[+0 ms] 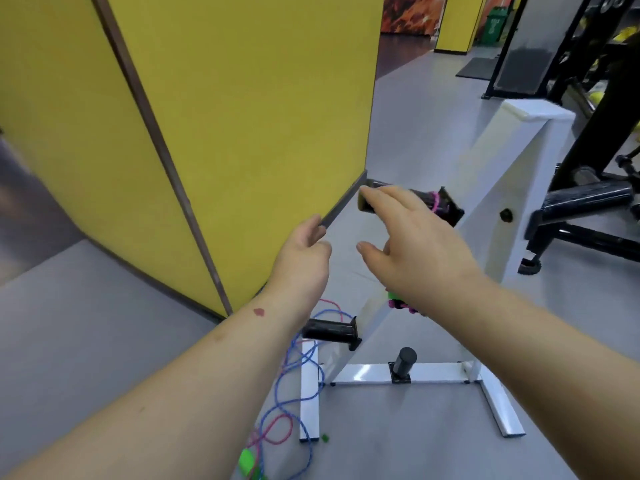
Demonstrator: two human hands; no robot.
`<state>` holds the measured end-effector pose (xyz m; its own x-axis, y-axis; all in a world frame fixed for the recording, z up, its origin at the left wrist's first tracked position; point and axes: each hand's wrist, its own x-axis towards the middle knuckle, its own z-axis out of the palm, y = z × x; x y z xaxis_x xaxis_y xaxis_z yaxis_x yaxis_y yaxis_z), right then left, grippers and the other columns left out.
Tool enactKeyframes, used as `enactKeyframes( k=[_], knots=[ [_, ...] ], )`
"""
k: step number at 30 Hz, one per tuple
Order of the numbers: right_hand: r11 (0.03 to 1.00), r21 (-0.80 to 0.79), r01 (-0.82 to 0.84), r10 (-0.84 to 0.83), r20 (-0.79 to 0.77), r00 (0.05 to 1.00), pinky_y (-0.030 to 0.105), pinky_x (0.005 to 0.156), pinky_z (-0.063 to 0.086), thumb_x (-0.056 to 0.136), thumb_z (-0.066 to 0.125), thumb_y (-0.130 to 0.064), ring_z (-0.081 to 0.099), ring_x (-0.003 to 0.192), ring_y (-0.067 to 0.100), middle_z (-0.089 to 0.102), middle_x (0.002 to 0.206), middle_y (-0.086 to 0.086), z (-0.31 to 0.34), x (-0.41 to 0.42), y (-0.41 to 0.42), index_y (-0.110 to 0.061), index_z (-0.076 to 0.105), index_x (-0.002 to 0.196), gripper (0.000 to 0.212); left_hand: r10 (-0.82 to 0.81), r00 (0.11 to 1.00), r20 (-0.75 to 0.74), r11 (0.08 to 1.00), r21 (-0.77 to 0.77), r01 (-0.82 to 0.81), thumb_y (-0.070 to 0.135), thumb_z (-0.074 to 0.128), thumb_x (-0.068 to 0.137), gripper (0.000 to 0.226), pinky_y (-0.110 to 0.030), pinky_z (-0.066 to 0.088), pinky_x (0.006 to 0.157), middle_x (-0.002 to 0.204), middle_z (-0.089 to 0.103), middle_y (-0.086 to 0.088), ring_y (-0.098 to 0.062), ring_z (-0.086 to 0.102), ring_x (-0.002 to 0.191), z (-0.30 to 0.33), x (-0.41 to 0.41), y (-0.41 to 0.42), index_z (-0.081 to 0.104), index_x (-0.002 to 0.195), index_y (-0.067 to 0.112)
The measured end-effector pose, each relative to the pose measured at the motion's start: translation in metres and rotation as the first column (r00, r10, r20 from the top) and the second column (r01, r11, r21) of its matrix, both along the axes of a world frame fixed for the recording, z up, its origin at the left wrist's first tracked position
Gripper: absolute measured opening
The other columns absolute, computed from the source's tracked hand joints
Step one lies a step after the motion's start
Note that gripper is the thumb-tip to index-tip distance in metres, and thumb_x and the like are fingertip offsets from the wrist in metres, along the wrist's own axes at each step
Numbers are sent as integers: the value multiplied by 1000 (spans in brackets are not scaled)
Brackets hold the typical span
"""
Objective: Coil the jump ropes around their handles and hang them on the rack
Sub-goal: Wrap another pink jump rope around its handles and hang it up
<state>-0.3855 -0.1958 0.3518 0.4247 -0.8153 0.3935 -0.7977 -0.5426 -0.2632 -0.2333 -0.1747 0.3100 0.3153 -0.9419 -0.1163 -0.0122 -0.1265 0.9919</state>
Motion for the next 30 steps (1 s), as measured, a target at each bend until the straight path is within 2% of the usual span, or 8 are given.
enactKeyframes(
  k=[2, 3, 7, 12, 14, 17, 20, 30],
  knots=[
    [999, 18, -40, 40, 11, 999, 39, 82, 54, 91, 63, -36, 65, 96, 19, 37, 150, -7, -7, 23, 8, -26, 34, 152, 68, 34, 998, 52, 999, 0, -34, 4, 41, 104, 55, -4, 46, 83, 149, 49, 5, -7, 49, 127, -1, 20, 16, 38, 156, 23],
    [998, 26, -62, 61, 16, 998, 39, 81, 54, 92, 62, -36, 65, 97, 20, 36, 151, -7, -11, 35, 14, -26, 33, 152, 68, 57, 996, 75, 998, 3, -58, 5, 41, 105, 55, -3, 45, 77, 149, 48, 6, -6, 48, 124, -4, 32, 25, 38, 156, 24],
    [980, 92, -176, 174, 25, 984, 40, 86, 52, 93, 58, -33, 64, 105, 24, 32, 153, -5, -29, 85, 37, -25, 31, 152, 65, 157, 964, 216, 987, -3, -161, 12, 44, 104, 53, -31, 42, 106, 152, 50, 7, -10, 50, 133, -20, 80, 62, 40, 155, 30],
    [945, 187, -267, 283, -61, 957, 43, 90, 50, 94, 56, -29, 54, 122, 29, 33, 152, -1, -71, 139, 64, -22, 27, 154, 67, 185, 901, 393, 970, 73, -231, 19, 45, 98, 59, -33, 35, 116, 154, 48, -2, -16, 46, 140, -50, 130, 117, 39, 156, 27],
    [933, 227, -281, 309, -97, 946, 43, 92, 48, 96, 54, -28, 50, 125, 32, 34, 151, 1, -92, 156, 74, -20, 24, 155, 68, 166, 870, 464, 961, 122, -249, 27, 40, 89, 68, -37, 36, 118, 157, 45, -5, -20, 45, 142, -68, 146, 142, 36, 157, 27],
    [905, 300, -302, 352, -130, 927, 44, 96, 45, 98, 51, -25, 46, 129, 34, 34, 153, 6, -130, 178, 89, -16, 19, 157, 68, 93, 792, 603, 935, 221, -278, 14, 41, 96, 66, -39, 38, 115, 160, 41, -7, -24, 44, 142, -99, 166, 178, 30, 160, 25],
    [878, 387, -282, 377, -194, 906, 44, 103, 42, 98, 50, -26, 42, 135, 34, 31, 156, 7, -174, 193, 100, -13, 16, 157, 69, 8, 727, 686, 905, 304, -297, 4, 43, 96, 67, -35, 32, 115, 159, 40, -16, -27, 38, 146, -135, 184, 208, 28, 161, 15],
    [809, 551, -204, 473, -404, 783, 46, 110, 38, 96, 48, -29, 36, 139, 33, 33, 155, 10, -302, 205, 123, -14, 17, 156, 69, -220, 688, 691, 822, 511, -250, 15, 47, 96, 71, -47, 38, 114, 161, 33, -11, -32, 38, 144, -266, 207, 248, 20, 161, 19]
  ],
)
